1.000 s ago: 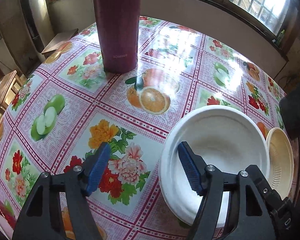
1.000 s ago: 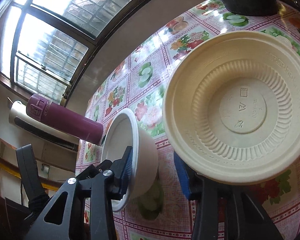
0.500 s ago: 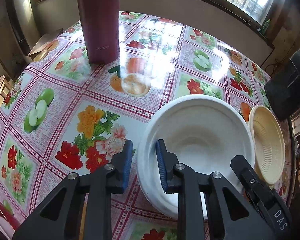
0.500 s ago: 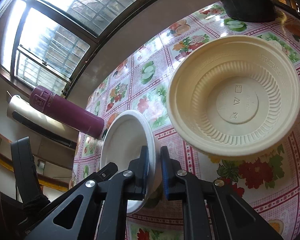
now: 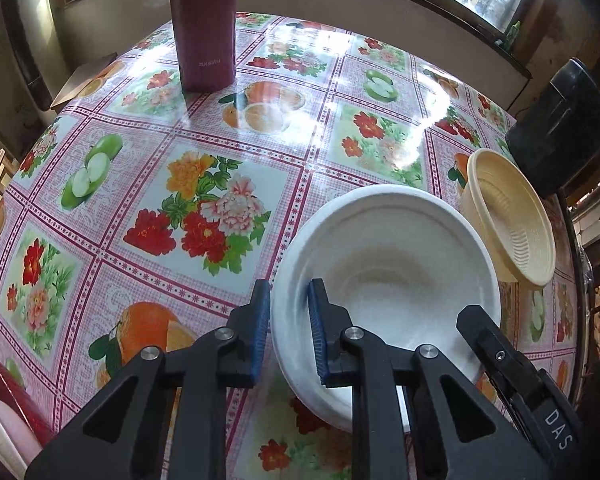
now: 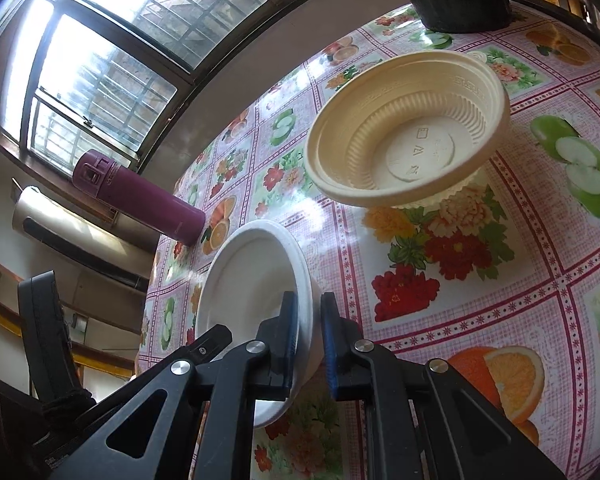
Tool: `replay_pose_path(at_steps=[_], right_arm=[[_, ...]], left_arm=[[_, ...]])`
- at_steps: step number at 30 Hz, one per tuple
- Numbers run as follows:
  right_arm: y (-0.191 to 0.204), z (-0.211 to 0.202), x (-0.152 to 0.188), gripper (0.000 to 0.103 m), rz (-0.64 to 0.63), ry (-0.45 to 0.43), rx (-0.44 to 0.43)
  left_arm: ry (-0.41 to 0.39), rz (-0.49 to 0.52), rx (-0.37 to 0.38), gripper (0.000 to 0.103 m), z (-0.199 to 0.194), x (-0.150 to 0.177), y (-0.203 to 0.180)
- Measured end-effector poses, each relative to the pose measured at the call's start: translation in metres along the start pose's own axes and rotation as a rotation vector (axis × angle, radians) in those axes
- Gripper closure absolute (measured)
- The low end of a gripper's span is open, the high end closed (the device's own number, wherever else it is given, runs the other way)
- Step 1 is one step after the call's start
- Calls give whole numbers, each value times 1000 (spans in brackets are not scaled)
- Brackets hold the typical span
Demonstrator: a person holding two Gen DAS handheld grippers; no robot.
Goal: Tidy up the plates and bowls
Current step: 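Lift the small white bowl with the left gripper and carry it to the stack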
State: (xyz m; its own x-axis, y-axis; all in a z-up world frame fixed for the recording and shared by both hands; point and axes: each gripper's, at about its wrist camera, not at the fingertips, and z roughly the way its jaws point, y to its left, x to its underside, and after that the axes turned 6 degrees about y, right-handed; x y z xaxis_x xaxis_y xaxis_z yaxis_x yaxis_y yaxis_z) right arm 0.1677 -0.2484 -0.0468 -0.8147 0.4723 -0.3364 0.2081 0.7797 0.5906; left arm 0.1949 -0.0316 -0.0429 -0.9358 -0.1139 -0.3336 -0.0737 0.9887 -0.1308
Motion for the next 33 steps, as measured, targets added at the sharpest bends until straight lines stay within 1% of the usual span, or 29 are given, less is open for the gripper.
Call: replay_pose_path(at_steps=[5, 9, 11, 19, 27, 33], right_arm=[[-13, -17, 22, 94, 10, 8, 1], [-18, -30, 39, 94, 13, 7, 0], [-19, -38, 48, 95, 10, 4, -6], [-26, -74, 74, 95, 14, -7, -38], [-19, -96, 105, 94, -16, -13, -38], [-4, -110, 125, 94, -43, -21, -55]], left_arm=[[15, 19, 21, 87, -8, 26, 1], [11, 38, 18, 87, -17, 45, -1], [8, 56, 24, 90, -24, 53, -4], [15, 85, 62, 91, -43, 79, -4], [-13, 104, 59, 91, -67, 108, 4], [-55, 102, 50, 91, -89, 123, 18]])
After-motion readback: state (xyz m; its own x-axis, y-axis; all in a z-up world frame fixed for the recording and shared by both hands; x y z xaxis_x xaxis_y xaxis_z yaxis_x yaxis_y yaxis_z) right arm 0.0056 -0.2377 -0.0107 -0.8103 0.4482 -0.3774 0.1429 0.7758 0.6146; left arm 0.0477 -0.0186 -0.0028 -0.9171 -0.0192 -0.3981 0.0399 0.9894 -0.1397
